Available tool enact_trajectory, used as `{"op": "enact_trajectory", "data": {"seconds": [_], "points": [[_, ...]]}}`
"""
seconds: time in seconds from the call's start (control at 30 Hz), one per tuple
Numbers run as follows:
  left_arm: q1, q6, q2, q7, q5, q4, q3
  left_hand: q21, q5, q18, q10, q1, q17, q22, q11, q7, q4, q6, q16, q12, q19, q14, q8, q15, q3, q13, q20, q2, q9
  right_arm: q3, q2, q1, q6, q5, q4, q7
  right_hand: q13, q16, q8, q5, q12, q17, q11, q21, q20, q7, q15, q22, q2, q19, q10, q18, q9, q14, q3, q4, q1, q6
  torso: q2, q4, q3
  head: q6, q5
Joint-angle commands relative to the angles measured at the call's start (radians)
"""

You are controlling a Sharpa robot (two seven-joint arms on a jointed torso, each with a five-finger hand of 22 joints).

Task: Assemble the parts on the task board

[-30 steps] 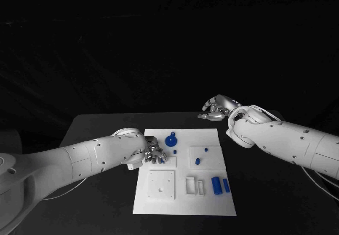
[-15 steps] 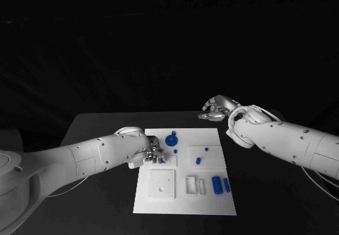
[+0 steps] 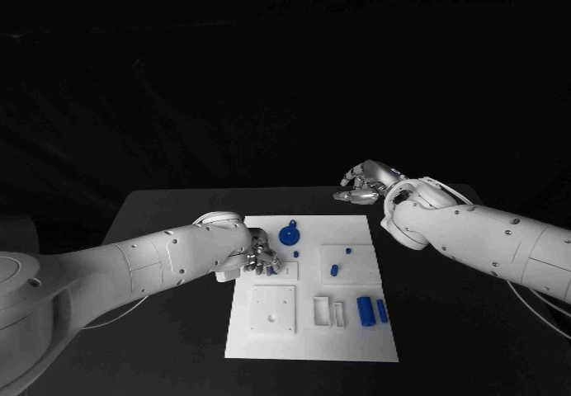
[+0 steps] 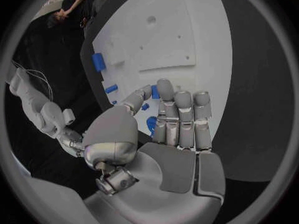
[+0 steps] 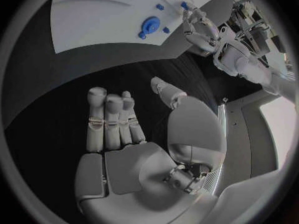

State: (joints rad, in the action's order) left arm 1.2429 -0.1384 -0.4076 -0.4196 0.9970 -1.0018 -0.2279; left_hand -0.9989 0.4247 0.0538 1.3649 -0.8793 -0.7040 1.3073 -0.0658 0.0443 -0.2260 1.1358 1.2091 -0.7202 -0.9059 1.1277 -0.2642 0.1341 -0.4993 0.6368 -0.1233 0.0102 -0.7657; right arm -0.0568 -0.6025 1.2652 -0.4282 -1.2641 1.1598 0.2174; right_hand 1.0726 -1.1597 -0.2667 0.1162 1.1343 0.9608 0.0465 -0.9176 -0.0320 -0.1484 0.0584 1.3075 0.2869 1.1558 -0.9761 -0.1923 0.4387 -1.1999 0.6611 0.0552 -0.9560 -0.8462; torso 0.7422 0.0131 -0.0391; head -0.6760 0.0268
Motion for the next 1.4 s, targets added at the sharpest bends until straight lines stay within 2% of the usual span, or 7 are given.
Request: {"op": "enact_trajectory", "data": {"seconds": [0.03, 0.4, 0.77, 0.97, 1.4], "points": [[0.000, -0.009, 0.009, 0.003, 0.007, 0.008, -0.001, -0.007, 0.007, -0.010, 0.004, -0.064, 0.001, 0.020, 0.000, -0.002, -0.065, 0.003, 0.006, -0.005, -0.001, 0.008, -0.005, 0.005, -0.061, 0.001, -0.107, -0.052, -0.002, 0.000, 0.001, 0.000, 0.009, -0.003, 0.000, -0.005, -0.002, -0.002, -0.004, 0.005, 0.005, -0.001, -0.002, 0.006, -0.005, -0.009, 0.007, 0.015, -0.006, 0.002, 0.007, -0.070, -0.001, 0.002, -0.001, -0.005, 0.002, 0.001, 0.000, -0.0009, 0.0009, 0.001, 0.000], [-0.001, 0.020, 0.014, 0.011, 0.007, 0.009, -0.001, -0.007, 0.005, -0.010, 0.003, -0.062, 0.002, 0.020, 0.001, -0.002, -0.064, 0.001, 0.006, -0.005, -0.001, 0.008, -0.005, 0.005, -0.059, 0.001, -0.106, -0.054, -0.004, 0.000, 0.003, -0.001, 0.009, -0.003, 0.000, -0.006, -0.002, -0.002, -0.004, 0.006, 0.006, -0.001, -0.002, 0.006, -0.005, -0.009, 0.007, 0.015, -0.007, 0.002, 0.007, -0.070, -0.001, 0.002, -0.001, -0.004, 0.002, 0.001, 0.000, -0.0007, 0.0010, 0.002, -0.001], [-0.001, -0.024, 0.024, 0.002, 0.007, 0.020, -0.002, -0.008, 0.006, -0.010, 0.003, -0.062, 0.002, 0.020, 0.001, -0.002, -0.064, 0.001, 0.007, -0.006, -0.001, 0.008, -0.006, 0.005, -0.059, 0.001, -0.106, -0.054, -0.006, 0.000, 0.004, -0.001, 0.009, -0.003, 0.001, -0.005, -0.003, -0.002, -0.004, 0.006, 0.006, -0.001, -0.002, 0.006, -0.005, -0.009, 0.007, 0.015, -0.007, 0.002, 0.007, -0.070, -0.001, 0.002, -0.001, -0.004, 0.001, 0.002, 0.000, 0.0000, 0.0005, 0.001, -0.001], [-0.001, -0.034, 0.038, -0.002, 0.007, 0.041, -0.006, -0.008, 0.006, -0.010, 0.003, -0.062, 0.002, 0.020, 0.001, -0.002, -0.064, 0.001, 0.007, -0.006, -0.001, 0.008, -0.006, 0.005, -0.059, 0.001, -0.106, -0.055, -0.007, 0.000, 0.004, -0.001, 0.009, -0.003, 0.001, -0.005, -0.003, -0.002, -0.004, 0.006, 0.007, -0.001, -0.002, 0.007, -0.005, -0.009, 0.007, 0.015, -0.007, 0.002, 0.008, -0.070, -0.001, 0.002, -0.001, -0.004, 0.001, 0.002, 0.000, -0.0014, 0.0008, 0.001, 0.000], [-0.005, -0.044, 0.051, -0.002, 0.012, 0.070, -0.008, -0.008, 0.006, -0.010, 0.002, -0.062, 0.002, 0.020, 0.001, -0.002, -0.064, 0.000, 0.007, -0.006, 0.000, 0.008, -0.005, 0.005, -0.059, 0.002, -0.106, -0.056, -0.008, 0.000, 0.002, -0.001, 0.009, -0.003, 0.006, -0.005, -0.004, -0.002, -0.004, 0.006, 0.007, -0.001, -0.002, 0.007, -0.005, -0.009, 0.007, 0.015, -0.007, 0.002, 0.008, -0.070, -0.001, 0.002, -0.002, -0.004, 0.001, 0.002, 0.000, -0.0005, 0.0007, -0.001, -0.003]]}}
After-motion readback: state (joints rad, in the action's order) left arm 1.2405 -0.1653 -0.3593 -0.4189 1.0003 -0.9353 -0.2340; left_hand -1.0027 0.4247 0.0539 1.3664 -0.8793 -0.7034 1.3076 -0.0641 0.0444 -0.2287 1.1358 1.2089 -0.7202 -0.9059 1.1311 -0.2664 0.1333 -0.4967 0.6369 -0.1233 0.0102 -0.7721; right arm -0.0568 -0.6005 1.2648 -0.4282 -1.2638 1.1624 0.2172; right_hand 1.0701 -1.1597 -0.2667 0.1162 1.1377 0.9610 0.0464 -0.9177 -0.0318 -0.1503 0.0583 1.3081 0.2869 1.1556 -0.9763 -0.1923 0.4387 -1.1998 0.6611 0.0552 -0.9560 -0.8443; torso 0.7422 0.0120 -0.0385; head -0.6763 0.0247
